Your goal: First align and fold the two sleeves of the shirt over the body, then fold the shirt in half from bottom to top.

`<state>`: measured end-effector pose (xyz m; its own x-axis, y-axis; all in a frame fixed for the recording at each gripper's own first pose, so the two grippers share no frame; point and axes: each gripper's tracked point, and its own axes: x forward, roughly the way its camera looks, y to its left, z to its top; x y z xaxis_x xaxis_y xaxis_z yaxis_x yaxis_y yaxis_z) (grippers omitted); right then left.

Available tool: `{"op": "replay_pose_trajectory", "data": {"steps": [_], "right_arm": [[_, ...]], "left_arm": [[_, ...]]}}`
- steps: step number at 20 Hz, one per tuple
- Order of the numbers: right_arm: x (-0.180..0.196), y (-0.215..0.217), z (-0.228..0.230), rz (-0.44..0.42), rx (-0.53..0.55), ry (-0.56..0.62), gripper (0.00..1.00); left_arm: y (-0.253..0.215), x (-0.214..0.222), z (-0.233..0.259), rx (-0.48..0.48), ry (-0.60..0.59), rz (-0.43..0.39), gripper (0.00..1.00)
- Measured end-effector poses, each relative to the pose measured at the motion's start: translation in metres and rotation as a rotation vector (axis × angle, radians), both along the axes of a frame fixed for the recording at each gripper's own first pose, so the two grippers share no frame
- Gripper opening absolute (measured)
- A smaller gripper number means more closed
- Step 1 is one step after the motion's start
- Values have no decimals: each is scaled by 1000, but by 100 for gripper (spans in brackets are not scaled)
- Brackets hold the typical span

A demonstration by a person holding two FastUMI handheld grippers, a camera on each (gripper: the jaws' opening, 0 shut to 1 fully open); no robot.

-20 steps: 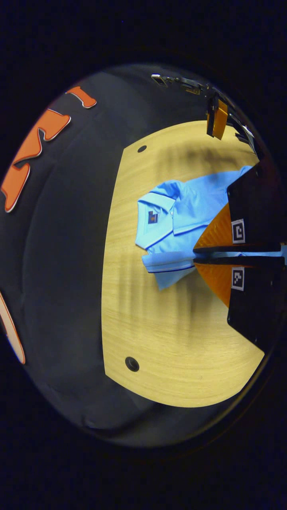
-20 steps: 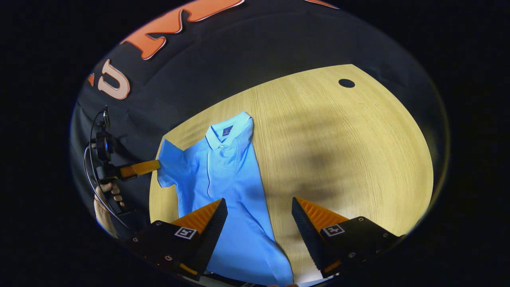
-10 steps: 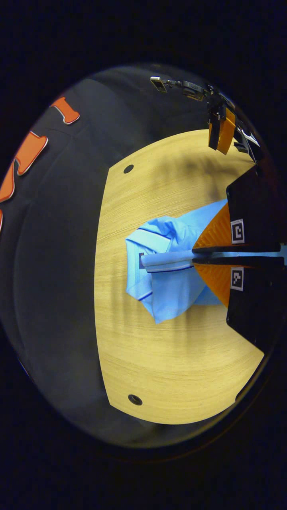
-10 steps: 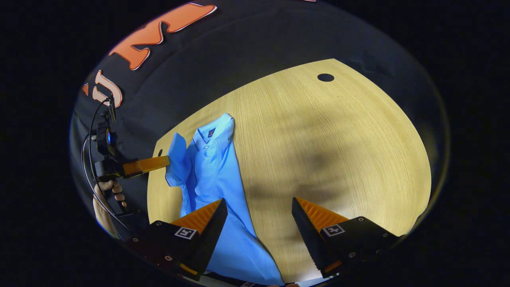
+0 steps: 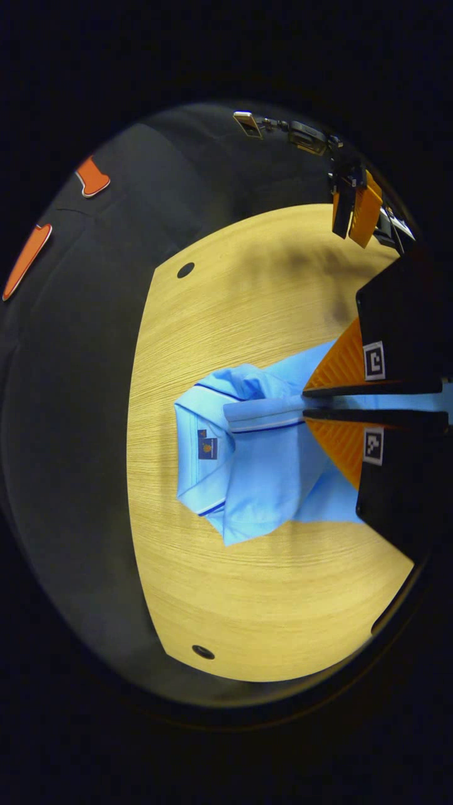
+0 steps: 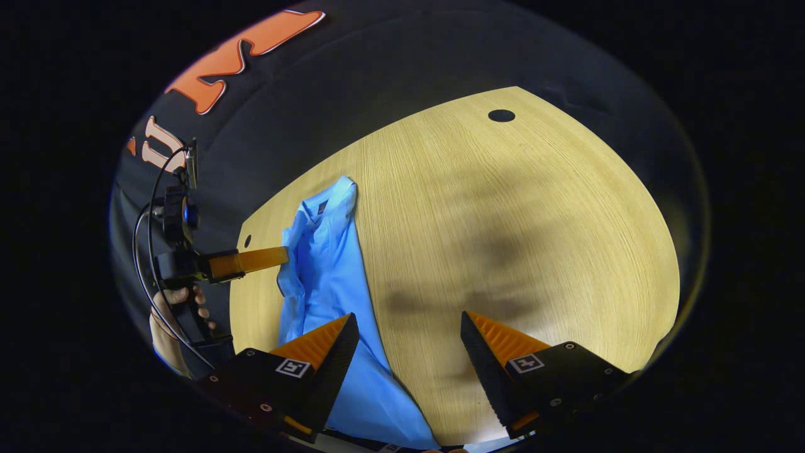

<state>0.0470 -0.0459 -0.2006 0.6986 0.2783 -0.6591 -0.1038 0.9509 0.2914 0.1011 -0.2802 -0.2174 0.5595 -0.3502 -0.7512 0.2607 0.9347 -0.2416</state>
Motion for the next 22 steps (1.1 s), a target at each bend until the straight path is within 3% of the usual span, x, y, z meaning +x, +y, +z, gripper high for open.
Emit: {"op": "replay_pose_trajectory", "data": {"steps": [2, 8, 22], "right_arm": [[-1, 1, -1, -1, -3, 2, 98], [-7, 19, -9, 28, -33, 8, 99], [-56, 63, -42, 67, -168, 28, 99]], "left_arm": [[-4, -3, -2, -23, 7, -3, 25], [27, -16, 1, 24, -32, 14, 100], [141, -119, -19, 51, -41, 82, 100]]}}
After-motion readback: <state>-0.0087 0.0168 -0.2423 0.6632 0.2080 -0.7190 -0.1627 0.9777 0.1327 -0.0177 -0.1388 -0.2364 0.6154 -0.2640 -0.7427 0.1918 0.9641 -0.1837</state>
